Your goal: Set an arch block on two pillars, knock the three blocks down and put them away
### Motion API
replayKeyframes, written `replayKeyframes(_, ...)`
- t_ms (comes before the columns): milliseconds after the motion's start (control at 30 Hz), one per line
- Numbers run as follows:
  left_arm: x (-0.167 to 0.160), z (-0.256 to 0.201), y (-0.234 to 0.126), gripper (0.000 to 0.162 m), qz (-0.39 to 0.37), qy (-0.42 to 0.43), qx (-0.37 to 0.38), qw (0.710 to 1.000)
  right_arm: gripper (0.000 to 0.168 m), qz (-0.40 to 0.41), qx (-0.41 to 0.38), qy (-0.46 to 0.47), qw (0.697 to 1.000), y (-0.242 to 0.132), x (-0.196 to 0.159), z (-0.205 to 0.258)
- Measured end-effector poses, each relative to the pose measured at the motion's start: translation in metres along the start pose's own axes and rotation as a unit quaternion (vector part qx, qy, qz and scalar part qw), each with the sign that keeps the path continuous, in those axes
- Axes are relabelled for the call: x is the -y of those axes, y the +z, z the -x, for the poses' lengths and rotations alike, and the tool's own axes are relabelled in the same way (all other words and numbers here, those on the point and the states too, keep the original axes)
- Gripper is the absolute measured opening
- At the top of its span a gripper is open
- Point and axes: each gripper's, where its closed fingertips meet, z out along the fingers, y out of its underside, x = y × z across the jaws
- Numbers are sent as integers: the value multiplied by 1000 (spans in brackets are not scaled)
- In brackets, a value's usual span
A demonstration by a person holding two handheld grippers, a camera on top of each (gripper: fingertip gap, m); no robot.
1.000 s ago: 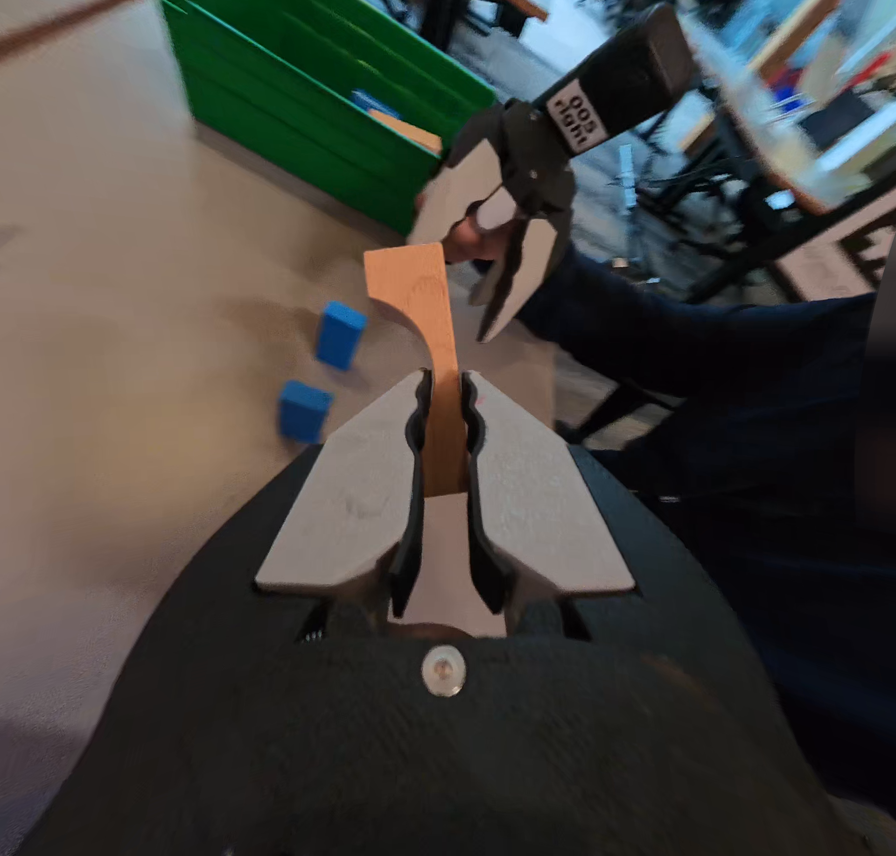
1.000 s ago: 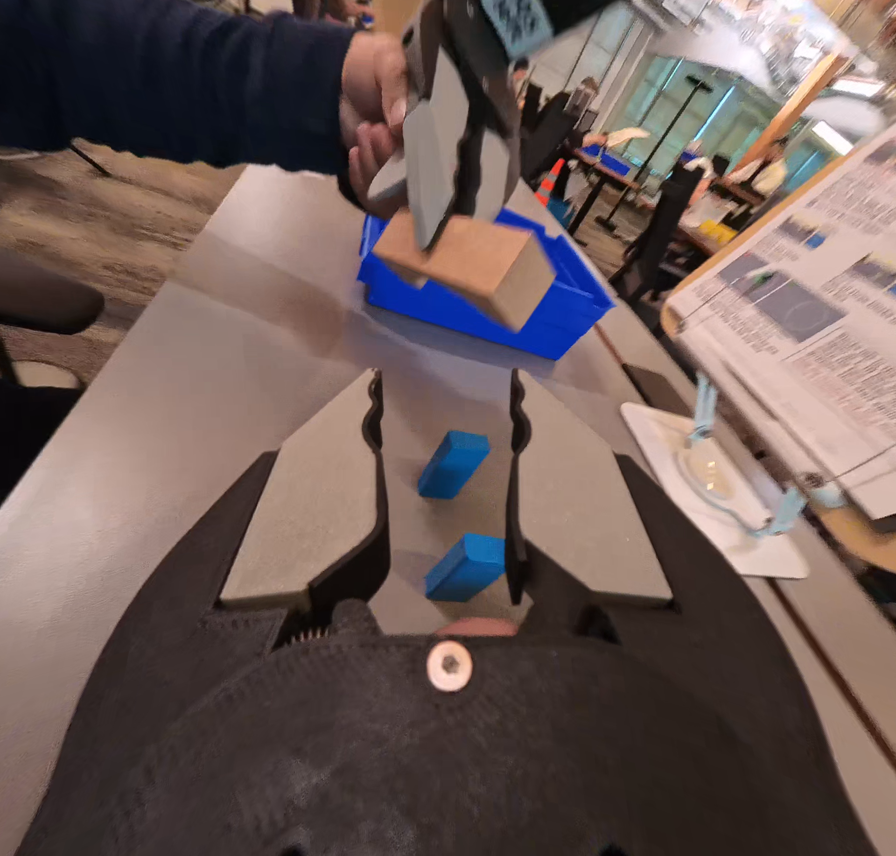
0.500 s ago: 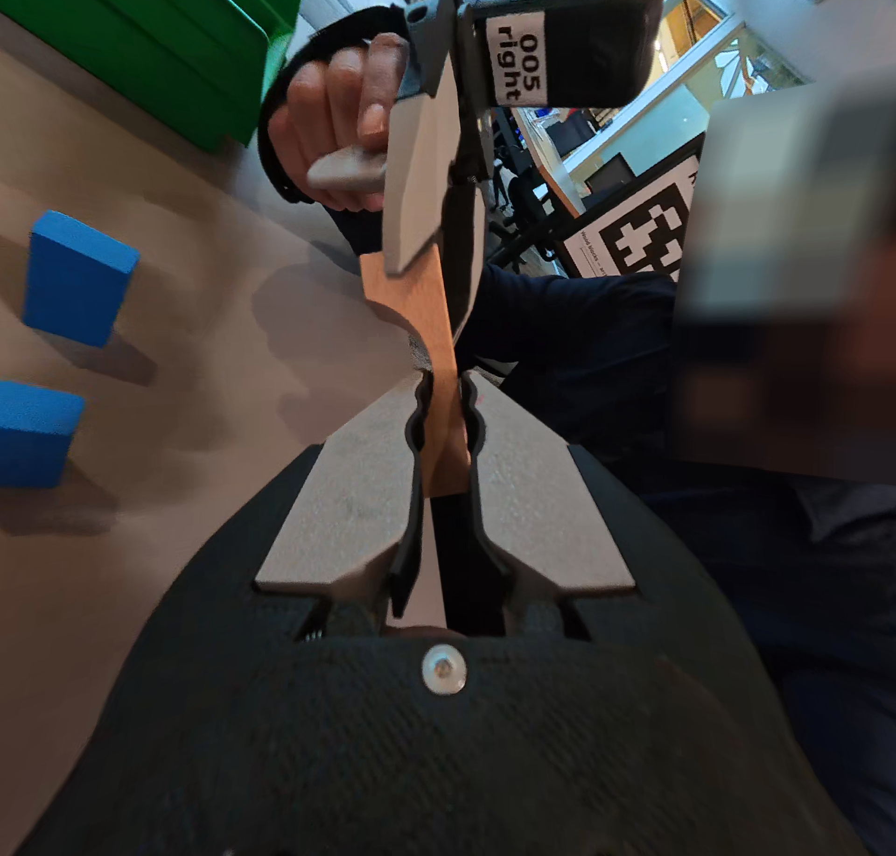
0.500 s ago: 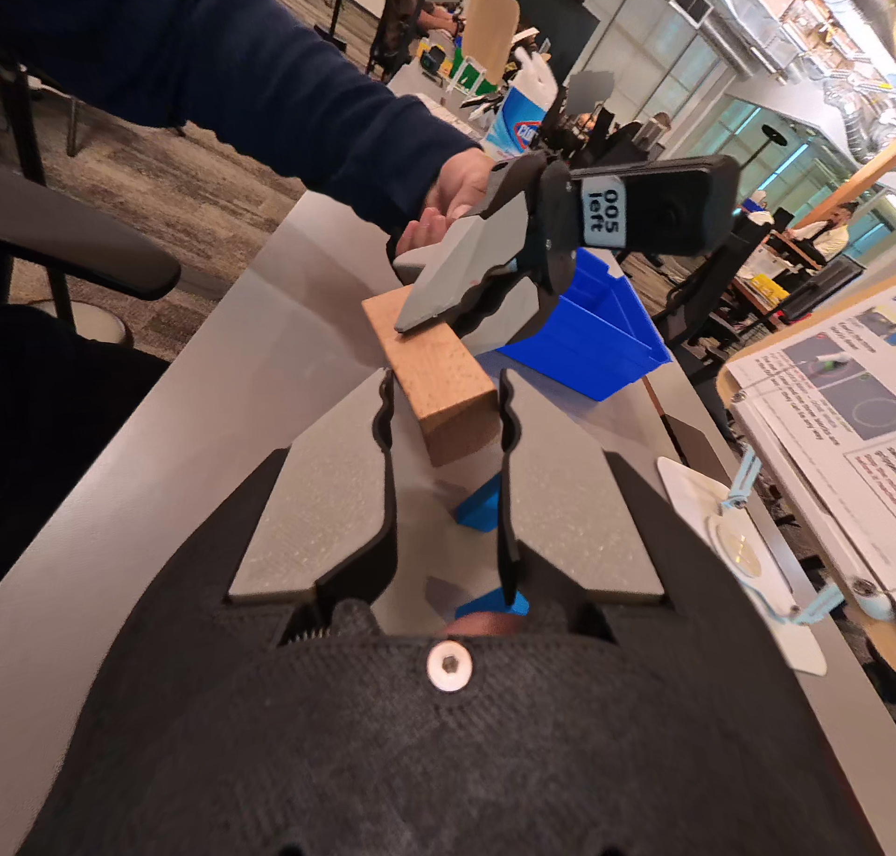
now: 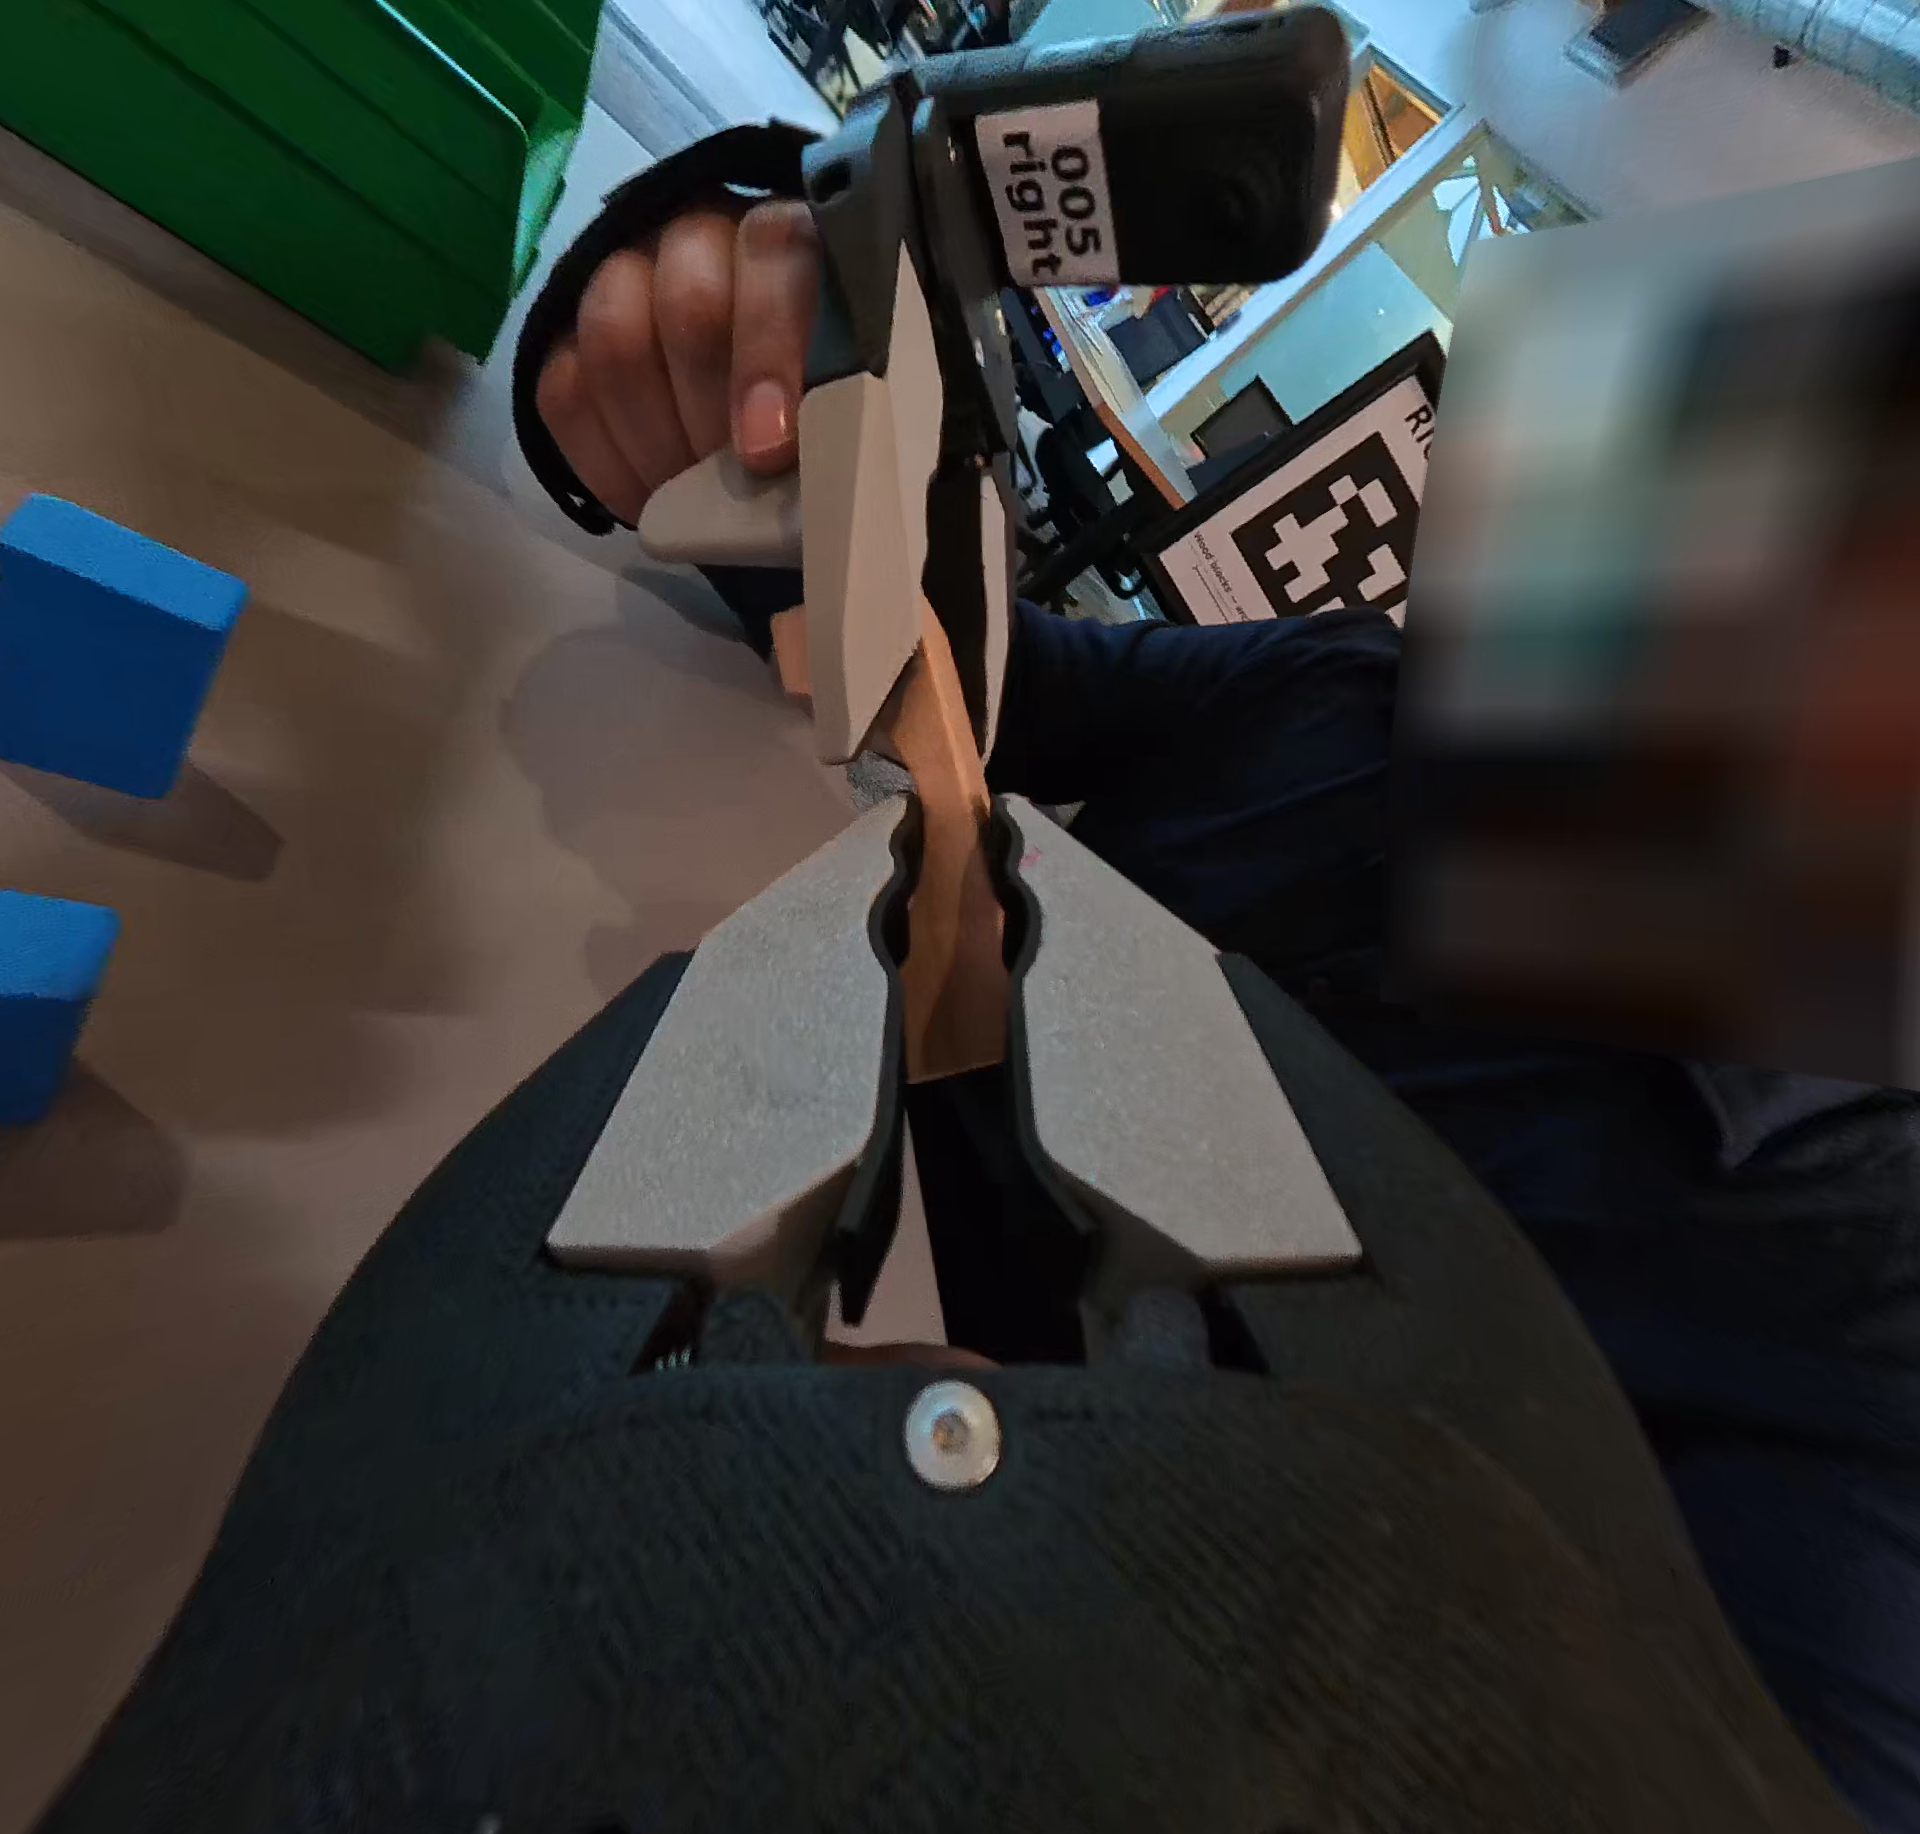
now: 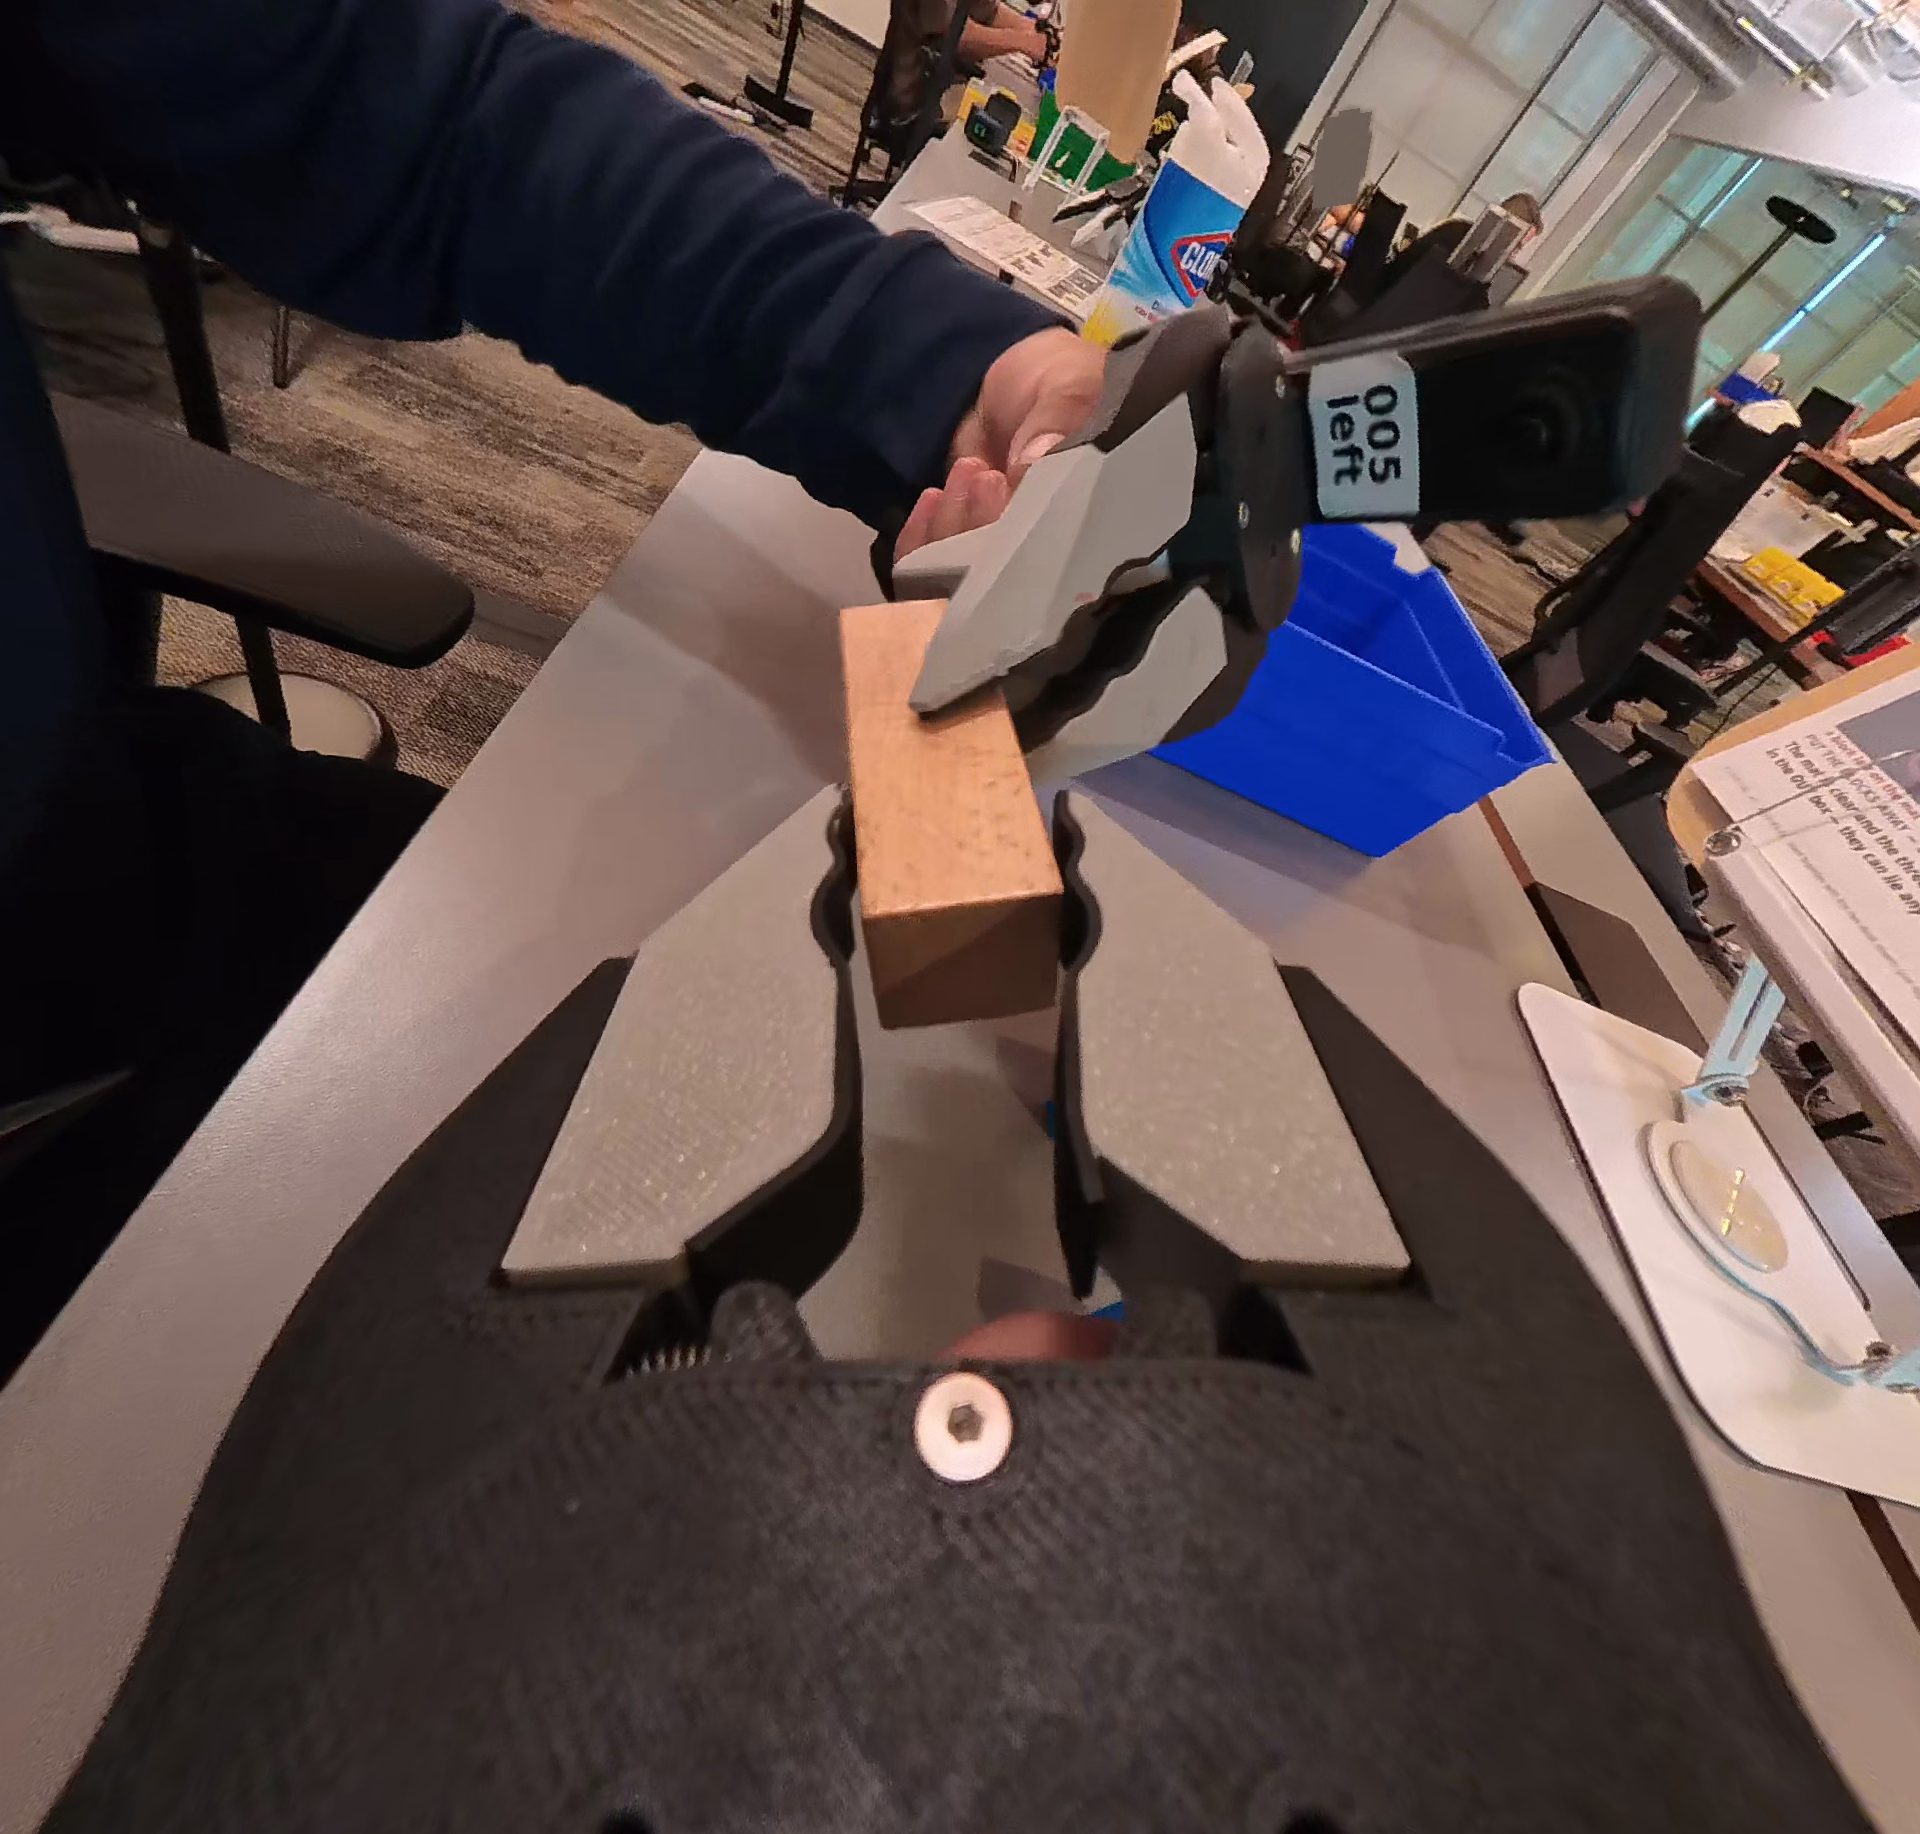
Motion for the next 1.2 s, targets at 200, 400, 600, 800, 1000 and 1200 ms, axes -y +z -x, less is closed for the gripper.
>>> replayKeyframes(200,4,4,-15,10,-37,19,31,999,33,3,-8,16,1000,6,-3,-4)
replayKeyframes(400,5,2,-35,28,-68,66,66,993,32,8,-6,29,1000,8,-7,-5)
replayKeyframes(600,-9,7,-50,55,-49,177,182,966,32,-13,-26,56,998,-2,-3,-18)
replayKeyframes(800,2,20,-42,56,-61,259,284,921,32,-48,-28,92,994,-9,3,-27)
replayKeyframes(1000,12,21,-26,35,-67,331,302,891,32,-54,-23,112,992,-12,2,-29)
replayKeyframes(1200,10,29,-20,32,-52,367,302,878,32,-17,1,129,992,-15,-13,-25)
